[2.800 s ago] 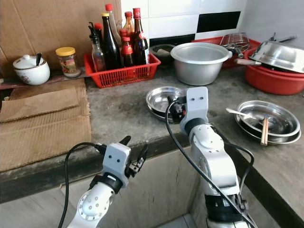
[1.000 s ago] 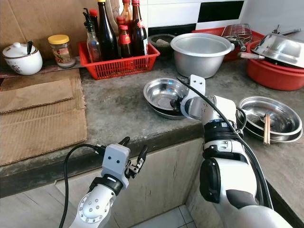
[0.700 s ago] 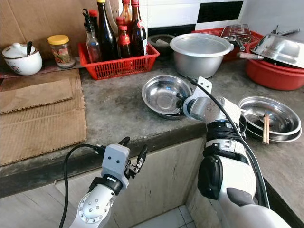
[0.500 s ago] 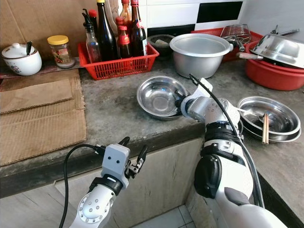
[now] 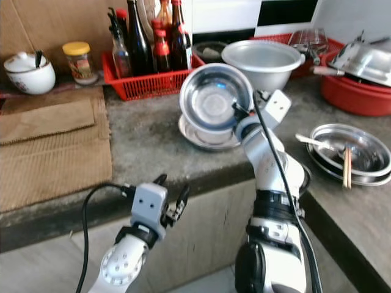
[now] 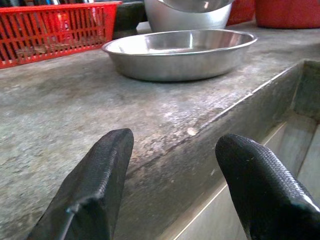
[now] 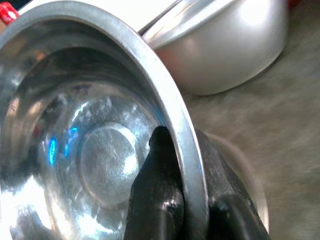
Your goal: Kitchen organization
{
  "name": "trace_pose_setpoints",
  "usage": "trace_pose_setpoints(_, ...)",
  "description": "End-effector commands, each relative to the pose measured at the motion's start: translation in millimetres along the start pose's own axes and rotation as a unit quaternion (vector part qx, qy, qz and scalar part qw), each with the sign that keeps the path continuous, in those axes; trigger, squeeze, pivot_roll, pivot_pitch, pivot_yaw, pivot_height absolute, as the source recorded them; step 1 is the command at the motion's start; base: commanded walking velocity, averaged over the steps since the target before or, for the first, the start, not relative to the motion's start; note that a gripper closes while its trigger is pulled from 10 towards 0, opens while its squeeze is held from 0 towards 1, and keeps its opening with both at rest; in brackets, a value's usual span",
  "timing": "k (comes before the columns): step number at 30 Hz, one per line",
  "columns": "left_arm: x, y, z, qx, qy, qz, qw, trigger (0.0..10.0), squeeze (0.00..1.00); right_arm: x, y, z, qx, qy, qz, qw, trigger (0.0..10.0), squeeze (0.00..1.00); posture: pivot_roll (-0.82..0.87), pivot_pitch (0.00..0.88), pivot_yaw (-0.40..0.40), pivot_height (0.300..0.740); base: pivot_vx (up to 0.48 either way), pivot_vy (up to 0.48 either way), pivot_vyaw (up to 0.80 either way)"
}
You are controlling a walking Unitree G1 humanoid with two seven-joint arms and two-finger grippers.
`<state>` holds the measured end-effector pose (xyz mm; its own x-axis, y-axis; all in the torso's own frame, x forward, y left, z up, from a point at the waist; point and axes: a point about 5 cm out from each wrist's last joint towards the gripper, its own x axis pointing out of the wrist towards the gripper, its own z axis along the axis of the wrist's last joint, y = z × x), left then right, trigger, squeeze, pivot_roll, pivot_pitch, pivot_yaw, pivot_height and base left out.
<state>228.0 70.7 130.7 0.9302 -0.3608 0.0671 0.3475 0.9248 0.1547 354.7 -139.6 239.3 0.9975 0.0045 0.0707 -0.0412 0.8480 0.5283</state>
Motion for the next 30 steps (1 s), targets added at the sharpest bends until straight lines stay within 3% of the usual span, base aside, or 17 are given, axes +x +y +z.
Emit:
trace_pose_setpoints(1,1.4,-0.8,0.4,0.005,-0.003,-0.003,1.0,10.0,0.0,-12.4,13.9,5.4,-0.067,-0.053,0.025,0.996,0.0,0.0,0.2,0.006,-0.061,0.74,0.0,0.0,0.0)
trace_pose_setpoints(3,1.3,0.1,0.9,0.004,-0.005,-0.003,1.0,10.0,0.0,-27.4,15.4,6.5,-0.154,-0.086,0.035,0.984,0.0,0.0,0.19,0.0,-0.058,0.74,0.0,0.0,0.0)
trace_pose_setpoints(5,1.2,0.6,1.0,0.004,-0.005,-0.002,1.0,10.0,0.0,-33.1,14.5,5.3,-0.178,-0.092,0.034,0.979,0.0,0.0,0.19,0.0,-0.058,0.74,0.0,0.0,0.0)
trace_pose_setpoints(8,0.9,1.1,0.7,0.009,-0.008,-0.004,1.0,10.0,0.0,-54.7,7.5,0.9,-0.225,-0.112,0.04,0.967,0.0,0.0,0.19,0.0,-0.058,0.74,0.0,0.0,0.0)
trace_pose_setpoints(11,2.6,1.9,3.5,0.009,-0.015,-0.005,1.0,10.0,0.0,-74.8,10.9,-4.1,-0.27,-0.131,0.064,0.952,0.0,0.0,0.19,0.0,-0.05,0.74,0.0,0.0,0.0)
trace_pose_setpoints(14,3.3,1.4,4.2,0.008,-0.018,-0.007,1.0,10.0,0.0,-81.8,13.0,-5.0,-0.296,-0.15,0.071,0.941,0.0,0.0,0.18,0.0,-0.044,0.74,0.0,0.0,0.0)
trace_pose_setpoints(18,3.8,1.2,3.8,0.007,-0.02,-0.01,1.0,10.0,0.0,-91.4,11.6,-6.3,-0.288,-0.166,0.057,0.941,0.0,0.0,0.18,0.0,-0.036,0.74,0.0,0.0,0.0)
trace_pose_setpoints(26,3.9,1.4,7.4,0.006,-0.028,-0.01,1.0,10.0,0.0,-96.8,0.6,-11.0,-0.318,-0.166,0.025,0.933,0.0,0.0,0.19,0.0,-0.028,0.74,0.0,0.0,0.0)
trace_pose_setpoints(27,4.3,1.3,7.9,0.006,-0.029,-0.009,1.0,10.0,0.0,-96.5,-0.2,-11.9,-0.318,-0.163,0.023,0.934,2.1,0.0,0.19,0.0,-0.027,0.74,0.0,0.0,0.0)
trace_pose_setpoints(28,4.6,1.1,8.3,0.005,-0.03,-0.008,1.0,10.0,0.0,-96.6,-0.7,-12.5,-0.318,-0.162,0.022,0.934,2.1,0.0,0.19,0.0,-0.029,0.74,0.0,0.0,0.0)
trace_pose_setpoints(29,4.9,-0.2,8.9,0.004,-0.032,-0.009,0.999,10.0,0.0,-96.3,-1.0,-14.3,-0.321,-0.158,0.024,0.934,10.0,0.0,0.19,0.0,-0.03,0.74,0.0,0.0,0.0)
trace_pose_setpoints(30,5.2,-0.5,9.1,0.004,-0.033,-0.009,0.999,10.0,0.0,-96.1,-1.2,-15.5,-0.321,-0.154,0.027,0.934,10.0,0.0,0.19,0.0,-0.032,0.74,0.0,0.0,0.0)
